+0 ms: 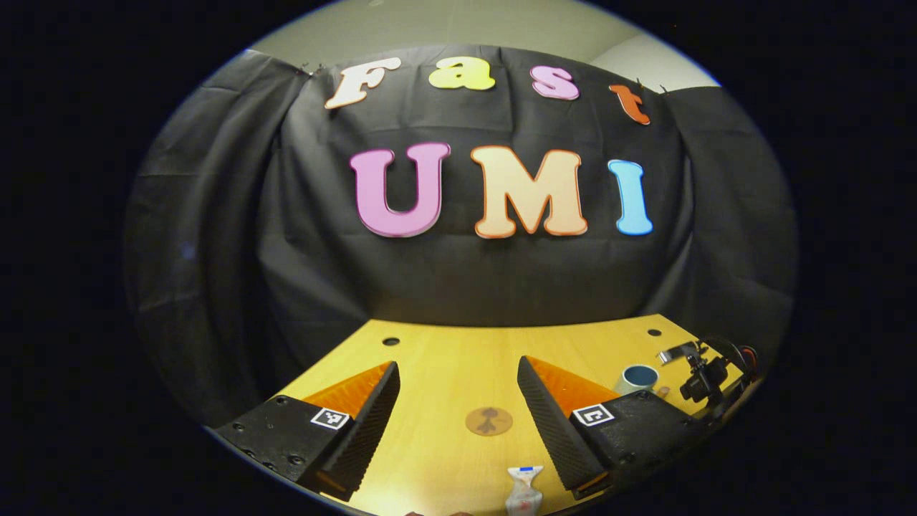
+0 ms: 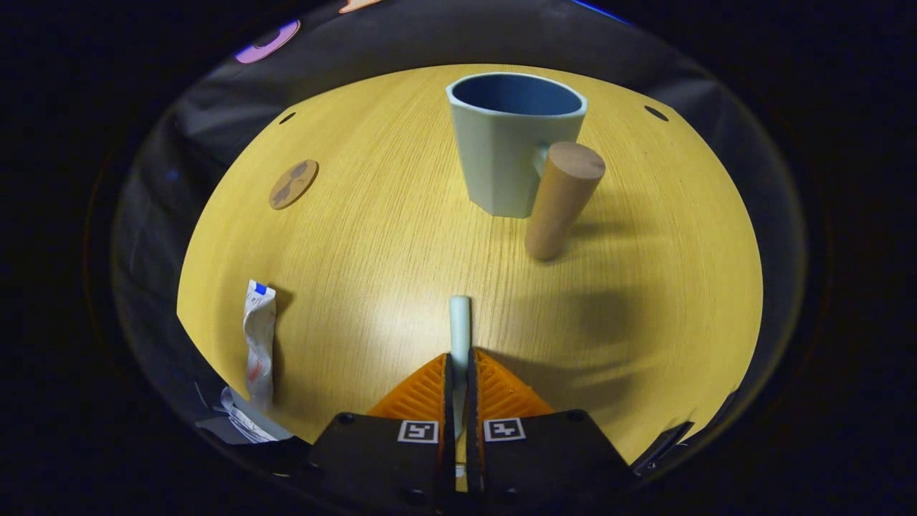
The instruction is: Put the toothbrush and toothpaste on the desktop into the cup, then pick up the cup and place it on the coaster on the desktop.
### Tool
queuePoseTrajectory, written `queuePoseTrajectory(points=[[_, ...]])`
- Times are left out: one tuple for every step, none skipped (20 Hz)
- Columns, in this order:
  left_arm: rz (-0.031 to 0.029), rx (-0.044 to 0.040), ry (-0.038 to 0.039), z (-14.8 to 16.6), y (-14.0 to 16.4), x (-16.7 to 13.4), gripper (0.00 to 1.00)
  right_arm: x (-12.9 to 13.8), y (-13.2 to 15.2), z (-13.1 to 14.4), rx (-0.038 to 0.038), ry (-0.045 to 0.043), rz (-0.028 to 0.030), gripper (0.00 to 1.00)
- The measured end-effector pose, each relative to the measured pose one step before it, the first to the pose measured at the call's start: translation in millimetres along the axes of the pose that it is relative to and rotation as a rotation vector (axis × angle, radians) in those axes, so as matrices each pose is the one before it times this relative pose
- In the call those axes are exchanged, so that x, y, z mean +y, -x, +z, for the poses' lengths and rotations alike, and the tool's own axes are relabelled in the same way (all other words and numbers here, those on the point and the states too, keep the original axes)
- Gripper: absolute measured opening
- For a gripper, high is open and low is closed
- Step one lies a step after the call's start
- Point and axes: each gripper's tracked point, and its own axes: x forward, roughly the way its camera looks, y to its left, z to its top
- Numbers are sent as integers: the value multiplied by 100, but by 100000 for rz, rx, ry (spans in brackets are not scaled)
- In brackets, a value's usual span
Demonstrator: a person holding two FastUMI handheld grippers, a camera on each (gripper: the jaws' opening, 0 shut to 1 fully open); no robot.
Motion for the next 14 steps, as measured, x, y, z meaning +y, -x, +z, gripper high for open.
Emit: queuePoseTrajectory(points=[[-2111,5036,170,-1781,-254,-800,96,17,4,25,-1129,691,-352,9],[-2098,5471,-227,-1825,-153,-679,97,-12,-9,-61,-771,830,-576,9],[-2266,4794,-436,-1691,-270,-720,100,18,8,87,-476,805,-571,9],[-2058,5004,-788,-1596,-220,-906,97,-34,32,61,-328,565,-355,9],[-1741,4097,-1563,-1455,-183,-653,97,25,12,-13,-154,189,29,9],[-1779,3057,-1884,-1148,-374,-691,97,44,-63,-25,-95,-8,354,9],[-1699,3479,-1643,-1330,-207,-705,98,-14,11,80,23,-256,351,9],[-1527,3044,-1084,-1134,-236,-587,98,-47,33,-70,-142,-358,386,9],[-1371,3193,-129,-842,-305,-530,98,53,-34,-48,-125,-206,228,9],[-1134,3762,203,-1019,-431,-543,98,-18,-11,52,-143,14,105,9],[-671,4253,281,-1091,-305,-285,97,-45,27,33,-292,100,10,9],[-1301,3589,607,-899,-370,-323,98,16,46,25,-385,248,-58,9],[-586,3953,771,-1027,-453,-183,97,-5,-36,-46,-391,362,-25,8],[65,3082,305,-841,-495,-86,97,31,29,51,-357,253,-35,9]])
